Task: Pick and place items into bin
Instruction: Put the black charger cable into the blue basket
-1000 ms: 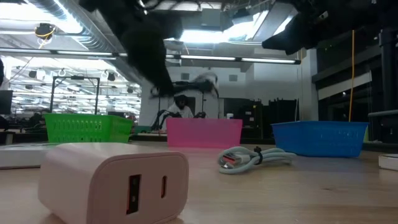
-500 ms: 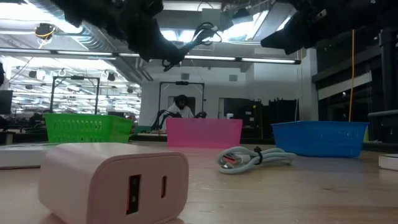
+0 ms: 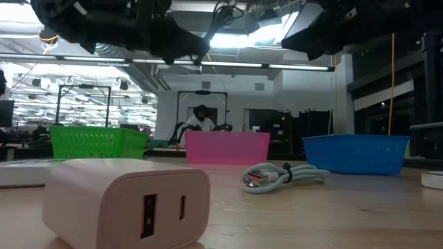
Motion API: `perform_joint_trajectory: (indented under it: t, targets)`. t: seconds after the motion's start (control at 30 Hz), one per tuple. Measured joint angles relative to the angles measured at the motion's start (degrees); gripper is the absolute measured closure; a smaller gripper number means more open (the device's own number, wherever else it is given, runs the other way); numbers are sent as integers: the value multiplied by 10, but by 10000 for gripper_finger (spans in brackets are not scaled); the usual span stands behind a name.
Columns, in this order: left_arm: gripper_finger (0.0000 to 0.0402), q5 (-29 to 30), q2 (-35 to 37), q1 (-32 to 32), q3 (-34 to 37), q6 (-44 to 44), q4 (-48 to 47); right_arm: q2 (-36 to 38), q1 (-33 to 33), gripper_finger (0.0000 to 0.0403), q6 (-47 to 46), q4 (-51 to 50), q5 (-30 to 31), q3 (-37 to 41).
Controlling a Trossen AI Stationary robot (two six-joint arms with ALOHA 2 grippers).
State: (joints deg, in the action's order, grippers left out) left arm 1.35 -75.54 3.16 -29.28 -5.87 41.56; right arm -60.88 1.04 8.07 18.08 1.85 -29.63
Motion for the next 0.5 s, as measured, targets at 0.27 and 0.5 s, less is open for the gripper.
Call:
perform_joint_trajectory:
  t: [0.27,0.5]
  targets:
    - [378,-35,-25,0,0,-9,46,-7,0,397,1,11,0,0]
    - [378,-34,-25,0,-3,-9,52,-7,0,395,1,14,0,0]
